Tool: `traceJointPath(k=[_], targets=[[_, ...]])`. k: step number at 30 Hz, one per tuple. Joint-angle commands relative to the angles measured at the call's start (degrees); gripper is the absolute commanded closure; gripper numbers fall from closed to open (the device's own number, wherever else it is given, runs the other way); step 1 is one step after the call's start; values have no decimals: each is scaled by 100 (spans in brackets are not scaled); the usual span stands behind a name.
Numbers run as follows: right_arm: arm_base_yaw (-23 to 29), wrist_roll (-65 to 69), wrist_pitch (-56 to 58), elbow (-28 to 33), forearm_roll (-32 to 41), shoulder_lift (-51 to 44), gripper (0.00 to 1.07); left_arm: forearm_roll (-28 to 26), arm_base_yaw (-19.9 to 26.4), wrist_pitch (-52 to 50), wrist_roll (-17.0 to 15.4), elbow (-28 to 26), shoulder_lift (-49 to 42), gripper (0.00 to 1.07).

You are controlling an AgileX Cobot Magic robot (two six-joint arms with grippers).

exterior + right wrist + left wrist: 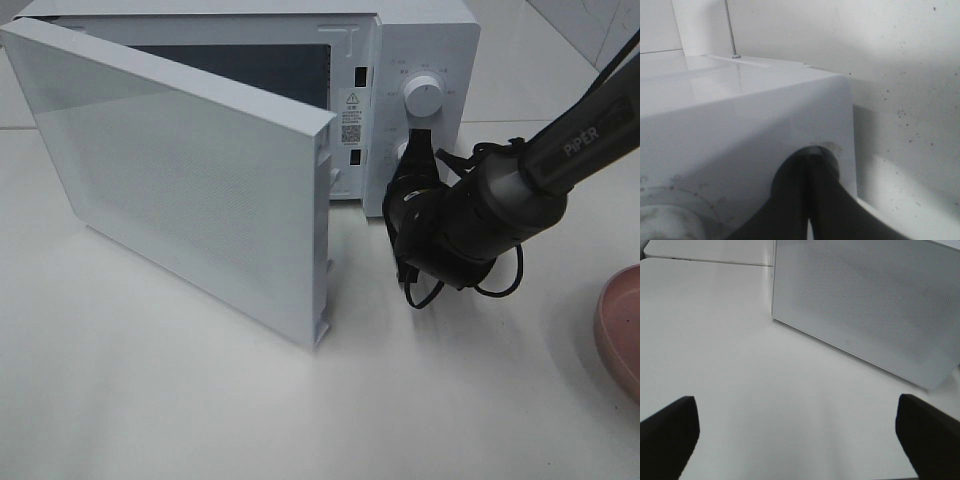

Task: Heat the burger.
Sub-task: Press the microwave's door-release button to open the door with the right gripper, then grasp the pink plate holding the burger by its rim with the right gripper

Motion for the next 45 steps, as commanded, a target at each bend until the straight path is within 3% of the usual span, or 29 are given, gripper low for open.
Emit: traceJointPath(k=[1, 11, 30, 41, 45], targets=[[-235, -40, -1432, -533, -882, -132, 106, 0, 17, -57, 6, 29, -103, 7], [-212, 92, -1112, -338, -882, -269, 106, 0, 17, -57, 6, 29, -103, 7], [-195, -97, 115, 670, -1186, -831, 106, 0, 17, -57, 6, 29, -103, 7], [-195, -665, 825, 1335, -1495, -1312, 107, 0, 17, -57, 6, 29, -103, 7], [-195, -1570, 1175, 1553, -1495, -1650, 107, 0, 17, -57, 6, 29, -103, 7]])
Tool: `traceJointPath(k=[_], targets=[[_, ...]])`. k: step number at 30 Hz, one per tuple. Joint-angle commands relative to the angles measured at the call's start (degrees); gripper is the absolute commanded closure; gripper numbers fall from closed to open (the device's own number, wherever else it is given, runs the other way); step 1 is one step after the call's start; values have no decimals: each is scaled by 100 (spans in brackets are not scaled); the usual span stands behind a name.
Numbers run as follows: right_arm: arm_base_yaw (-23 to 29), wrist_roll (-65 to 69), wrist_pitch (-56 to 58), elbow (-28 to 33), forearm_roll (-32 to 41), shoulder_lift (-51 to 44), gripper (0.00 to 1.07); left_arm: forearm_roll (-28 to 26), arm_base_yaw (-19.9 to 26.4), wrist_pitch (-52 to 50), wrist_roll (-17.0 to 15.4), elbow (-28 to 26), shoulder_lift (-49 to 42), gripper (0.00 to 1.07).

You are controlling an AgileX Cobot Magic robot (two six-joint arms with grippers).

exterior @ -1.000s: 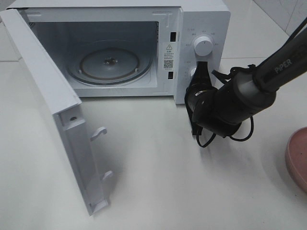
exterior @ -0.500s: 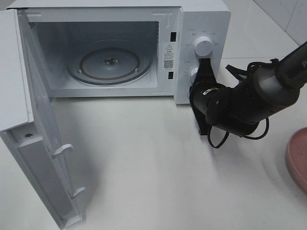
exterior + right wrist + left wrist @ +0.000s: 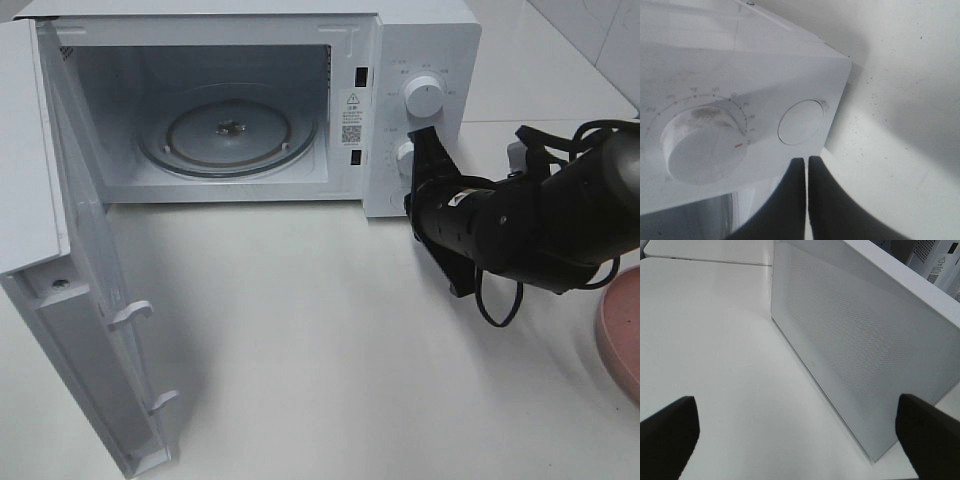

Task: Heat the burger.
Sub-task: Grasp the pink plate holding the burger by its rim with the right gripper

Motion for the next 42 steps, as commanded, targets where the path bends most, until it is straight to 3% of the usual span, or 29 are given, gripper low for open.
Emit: traceJointPath(k=[1, 5, 21, 24, 26, 34, 42], targets=[[-40, -630, 252, 69, -86, -229, 107, 0, 17, -57, 6, 29, -103, 7], [-40, -2561, 951, 103, -92, -556, 107, 0, 17, -57, 6, 29, -103, 7], [-74, -6749, 3329, 103, -264, -1306, 103, 0, 17, -57, 6, 29, -103, 7], [-74, -6967, 3610, 103, -516, -1421, 102, 0, 17, -57, 6, 29, -103, 7], [-74, -6910, 4240, 103, -1203, -1679, 101, 0, 17, -57, 6, 29, -103, 7], [-126, -5942, 5569, 103, -2659, -2257, 98, 0, 17, -57, 6, 29, -103, 7], [-607, -5202, 6406, 103, -3432, -2779, 93, 0, 17, -57, 6, 29, -103, 7]])
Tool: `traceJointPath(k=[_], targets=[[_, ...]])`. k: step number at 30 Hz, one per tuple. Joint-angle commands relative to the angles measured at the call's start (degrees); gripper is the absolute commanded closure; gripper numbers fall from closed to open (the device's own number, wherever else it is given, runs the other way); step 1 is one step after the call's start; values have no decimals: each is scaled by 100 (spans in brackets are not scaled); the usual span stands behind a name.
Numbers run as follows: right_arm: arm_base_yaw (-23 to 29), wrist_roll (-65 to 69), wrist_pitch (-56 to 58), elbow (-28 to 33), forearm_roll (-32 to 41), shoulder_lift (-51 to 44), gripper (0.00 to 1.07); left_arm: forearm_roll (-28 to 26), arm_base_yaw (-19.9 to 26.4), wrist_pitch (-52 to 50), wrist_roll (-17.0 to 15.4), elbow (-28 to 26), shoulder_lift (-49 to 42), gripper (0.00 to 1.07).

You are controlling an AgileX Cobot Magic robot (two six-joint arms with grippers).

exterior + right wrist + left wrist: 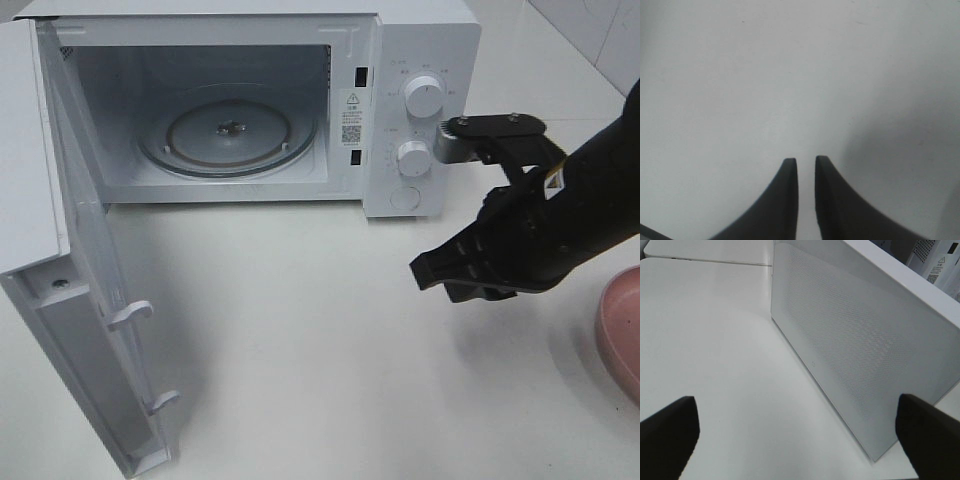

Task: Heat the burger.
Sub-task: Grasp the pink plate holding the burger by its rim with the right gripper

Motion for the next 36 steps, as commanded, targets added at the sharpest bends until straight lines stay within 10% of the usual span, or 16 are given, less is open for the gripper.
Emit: traceJointPath(k=[1, 14, 36], targets=[[-126, 166, 206, 11, -223, -138, 93, 0, 17, -57, 6, 29, -103, 7], [-945, 539, 1180, 17, -1289, -470, 7, 0, 17, -57, 6, 29, -103, 7], [-1736, 539, 865, 481, -1662, -395, 27, 0, 17, -57, 6, 29, -103, 7]])
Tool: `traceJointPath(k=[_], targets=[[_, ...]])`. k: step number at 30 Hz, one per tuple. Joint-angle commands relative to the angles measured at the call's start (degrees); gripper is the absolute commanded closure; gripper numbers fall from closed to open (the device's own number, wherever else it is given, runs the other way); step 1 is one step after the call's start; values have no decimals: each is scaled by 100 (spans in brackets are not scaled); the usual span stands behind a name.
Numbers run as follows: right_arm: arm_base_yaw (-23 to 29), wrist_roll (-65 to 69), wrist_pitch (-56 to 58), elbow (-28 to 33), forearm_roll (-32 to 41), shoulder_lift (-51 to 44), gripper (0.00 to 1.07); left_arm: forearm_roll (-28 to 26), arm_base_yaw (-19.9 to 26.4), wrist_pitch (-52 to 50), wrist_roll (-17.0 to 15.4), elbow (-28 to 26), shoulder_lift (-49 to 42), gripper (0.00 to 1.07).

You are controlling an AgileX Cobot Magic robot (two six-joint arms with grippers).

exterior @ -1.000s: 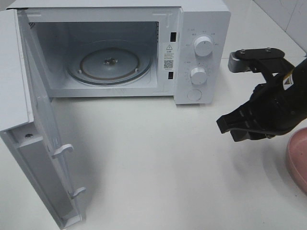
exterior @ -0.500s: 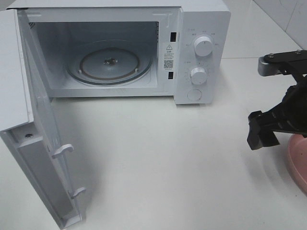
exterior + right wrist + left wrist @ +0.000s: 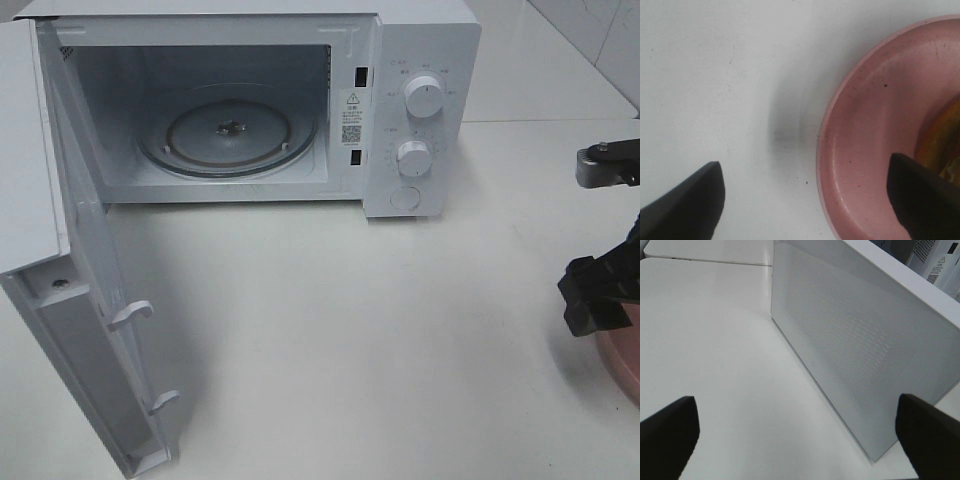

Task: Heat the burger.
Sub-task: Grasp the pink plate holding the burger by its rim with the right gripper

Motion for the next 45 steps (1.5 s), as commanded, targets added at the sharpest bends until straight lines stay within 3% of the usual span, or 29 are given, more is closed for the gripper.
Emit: traceJointPath(k=[1, 13, 45], targets=[[-34, 11, -189, 63, -34, 40, 27, 0, 17, -57, 6, 29, -103, 7], [-132, 195, -550, 63, -143, 957, 31, 0, 17, -57, 6, 29, -103, 7], [-292, 292, -802, 69, -304, 1730, 31, 0, 17, -57, 6, 29, -103, 7]])
